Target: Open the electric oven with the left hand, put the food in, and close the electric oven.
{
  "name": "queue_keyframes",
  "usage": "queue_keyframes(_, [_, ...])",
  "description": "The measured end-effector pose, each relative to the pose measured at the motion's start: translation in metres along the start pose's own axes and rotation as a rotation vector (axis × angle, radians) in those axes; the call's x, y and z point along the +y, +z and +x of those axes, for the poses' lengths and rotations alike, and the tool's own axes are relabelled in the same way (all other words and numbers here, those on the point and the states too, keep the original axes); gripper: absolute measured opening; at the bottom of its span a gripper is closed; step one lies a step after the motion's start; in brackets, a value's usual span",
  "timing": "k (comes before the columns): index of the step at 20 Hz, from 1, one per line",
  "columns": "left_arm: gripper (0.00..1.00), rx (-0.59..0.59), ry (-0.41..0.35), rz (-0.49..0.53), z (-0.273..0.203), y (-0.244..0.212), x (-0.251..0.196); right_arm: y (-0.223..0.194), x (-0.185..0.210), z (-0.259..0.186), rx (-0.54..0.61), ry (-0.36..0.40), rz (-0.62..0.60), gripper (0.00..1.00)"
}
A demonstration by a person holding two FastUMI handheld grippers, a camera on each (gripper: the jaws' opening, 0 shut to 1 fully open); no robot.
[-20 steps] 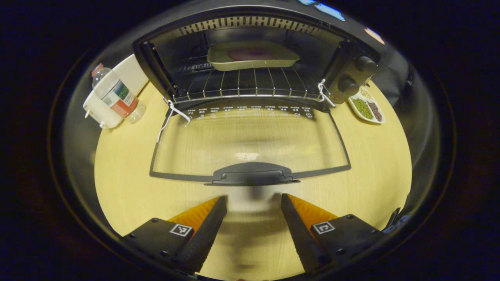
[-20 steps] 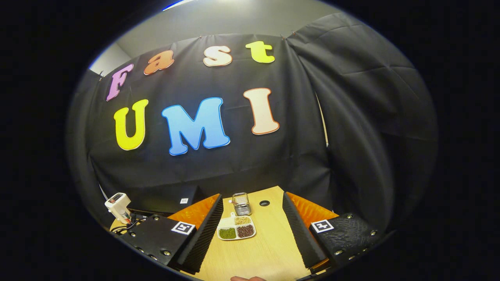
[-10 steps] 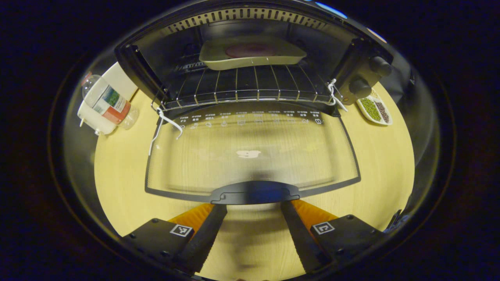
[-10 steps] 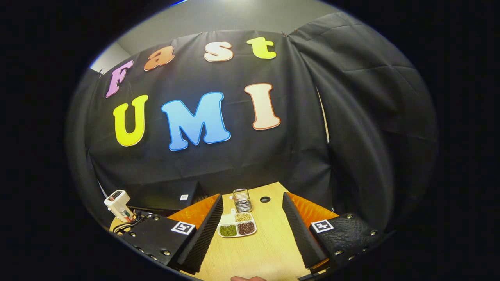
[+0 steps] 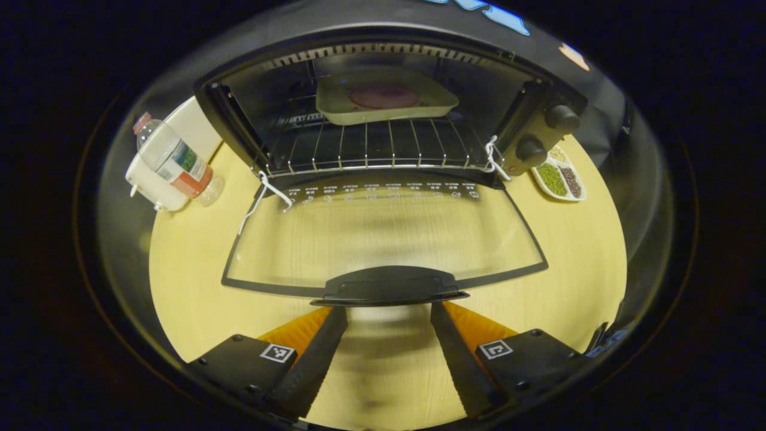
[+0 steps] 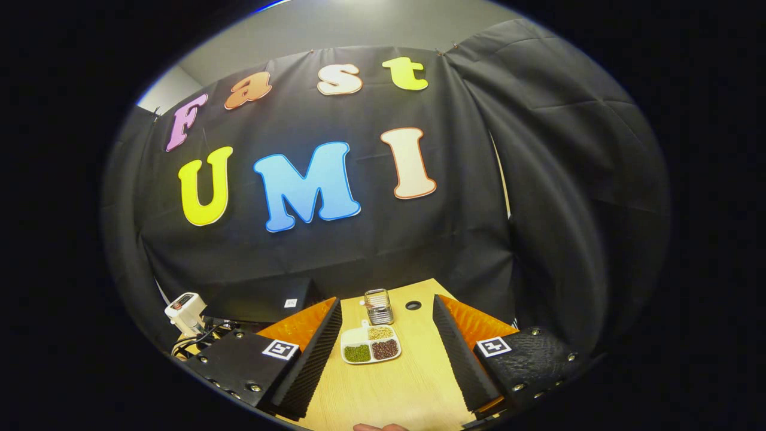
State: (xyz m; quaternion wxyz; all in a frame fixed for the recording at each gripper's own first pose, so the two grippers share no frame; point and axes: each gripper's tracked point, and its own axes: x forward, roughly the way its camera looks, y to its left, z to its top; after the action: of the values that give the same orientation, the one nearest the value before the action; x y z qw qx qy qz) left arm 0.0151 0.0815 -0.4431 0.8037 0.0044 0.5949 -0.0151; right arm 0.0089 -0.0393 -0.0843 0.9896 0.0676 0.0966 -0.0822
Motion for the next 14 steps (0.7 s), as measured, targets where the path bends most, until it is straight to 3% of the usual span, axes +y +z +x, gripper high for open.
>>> queue_keyframes(5, [0.92, -0.045, -0.008, -0.002, -0.013, 0.004, -0.001, 0.001, 0.005, -0.005, -0.006, 0.017, 0.005, 0.92])
queue_keyframes(6, [0.96, -0.049, -0.007, 0.000, -0.015, 0.005, -0.001, 0.002, 0.005, -0.005, -0.009, 0.018, 0.007, 0.92])
queue_keyframes(7, [0.92, -0.051, -0.007, 0.002, -0.017, 0.006, -0.001, 0.003, 0.005, -0.006, -0.012, 0.017, 0.009, 0.92])
queue_keyframes(9, [0.96, -0.064, -0.009, 0.003, -0.021, 0.009, -0.001, 0.006, 0.005, -0.008, -0.020, 0.013, 0.021, 0.92])
queue_keyframes(10, [0.92, -0.077, -0.008, 0.004, -0.023, 0.010, -0.001, 0.007, 0.004, -0.008, -0.020, 0.009, 0.032, 0.92])
queue_keyframes(11, [1.00, -0.091, -0.007, 0.006, -0.026, 0.012, -0.002, 0.006, 0.003, -0.008, -0.018, 0.007, 0.046, 0.92])
queue_keyframes(14, [1.00, -0.121, -0.003, 0.008, -0.030, 0.018, -0.001, 0.003, -0.001, -0.010, -0.009, -0.005, 0.071, 0.93])
